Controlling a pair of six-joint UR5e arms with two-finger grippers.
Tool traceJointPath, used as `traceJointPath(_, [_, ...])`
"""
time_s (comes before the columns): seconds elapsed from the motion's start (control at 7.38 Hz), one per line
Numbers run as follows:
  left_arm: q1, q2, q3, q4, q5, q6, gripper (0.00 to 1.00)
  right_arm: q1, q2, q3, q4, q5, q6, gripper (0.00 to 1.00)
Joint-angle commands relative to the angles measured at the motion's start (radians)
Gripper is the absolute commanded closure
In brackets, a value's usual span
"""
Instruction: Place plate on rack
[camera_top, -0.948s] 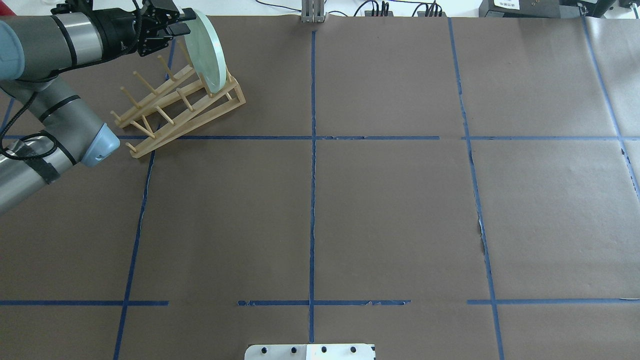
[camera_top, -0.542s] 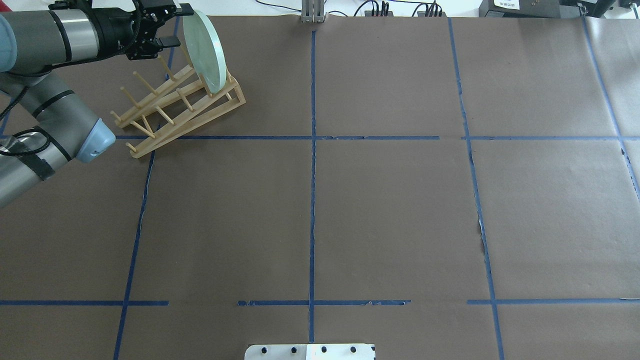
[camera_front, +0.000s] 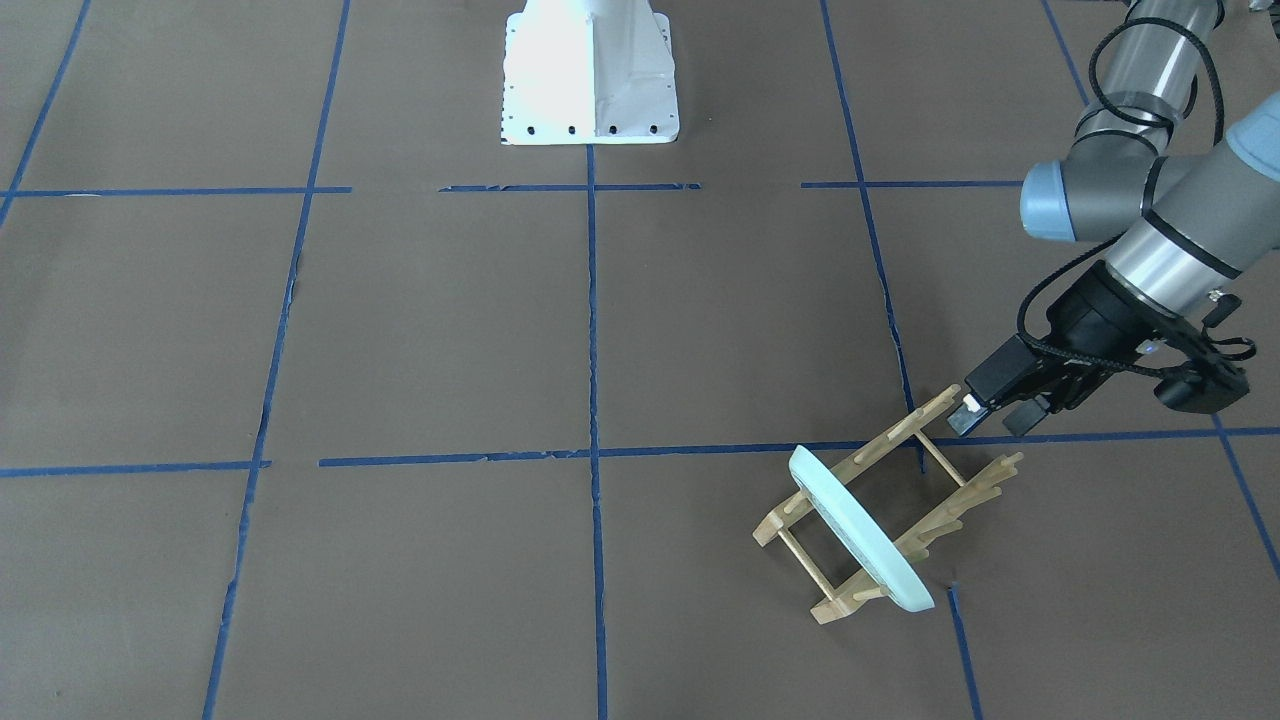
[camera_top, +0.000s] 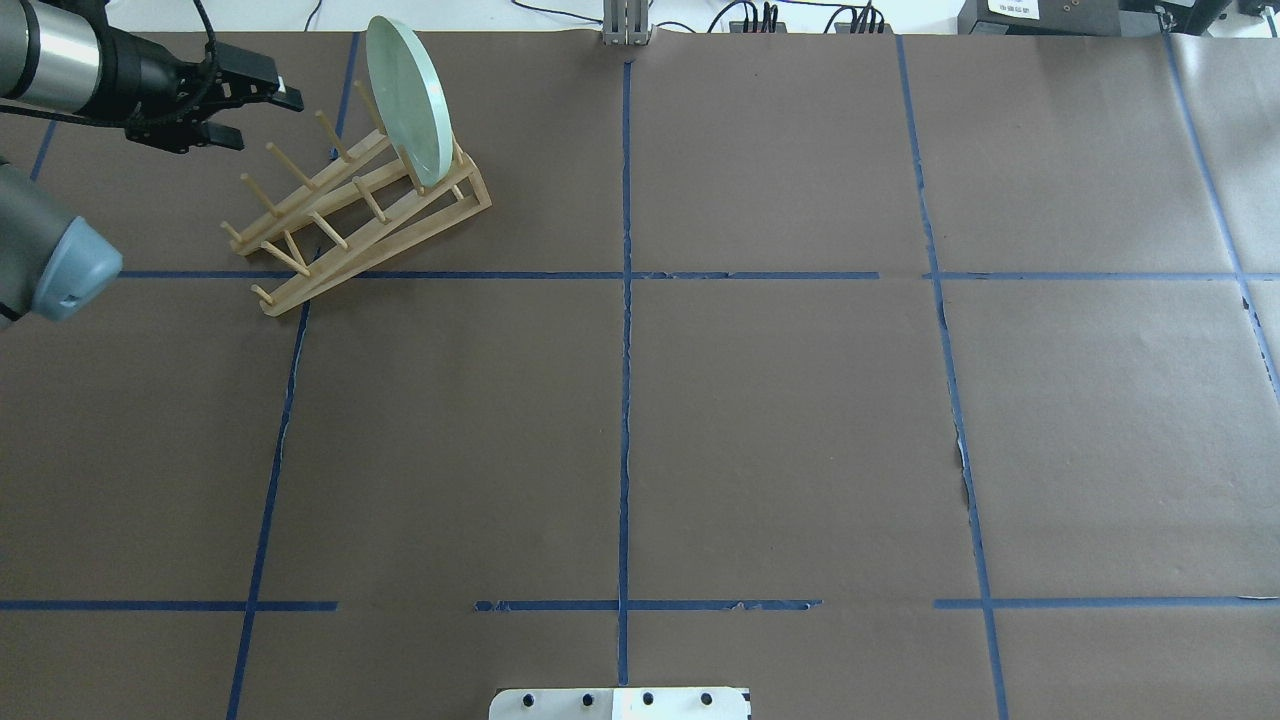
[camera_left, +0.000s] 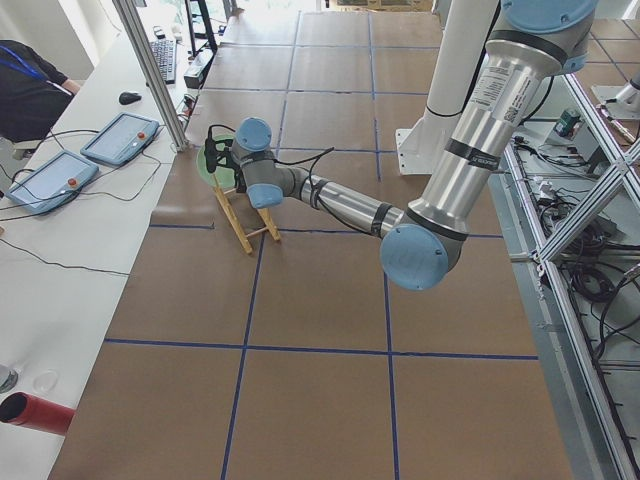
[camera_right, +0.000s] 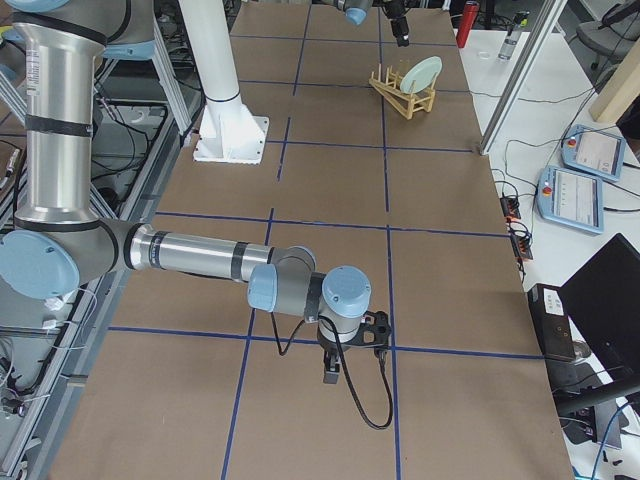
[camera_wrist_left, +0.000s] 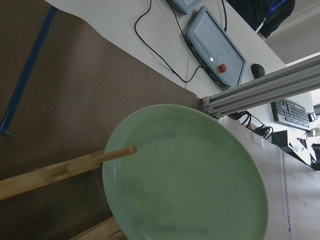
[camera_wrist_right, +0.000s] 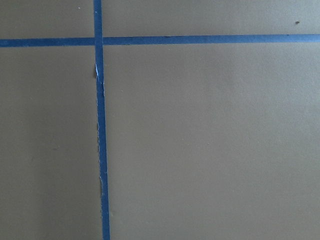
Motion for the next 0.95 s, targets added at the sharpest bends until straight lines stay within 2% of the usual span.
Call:
traceJointPath(0.0, [-0.09,0.144,-0.131,0.32,-0.007,0.521,0.0,0.0,0.0,-0.001,0.0,0.0,0.0,0.0])
traceJointPath(0.27, [-0.229,0.291,-0.148,0.413,-0.015,0.948,0.0,0.001,0.0,-0.001,0.0,0.0,0.0,0.0])
traceJointPath(0.41, [-0.327,0.339,-0.139,0.475,-0.083,1.103,0.0,0.0,0.0,0.0,0.0,0.0,0.0,0.0])
traceJointPath(0.54, [-0.395,0.385,-0.139,0.526,-0.136,1.183,0.0,0.001,0.0,-0.001,0.0,0.0,0.0,0.0])
traceJointPath(0.81, [-0.428,0.427,-0.121,0.529,-0.128,1.229,0.0,0.0,0.0,0.0,0.0,0.0,0.0,0.0])
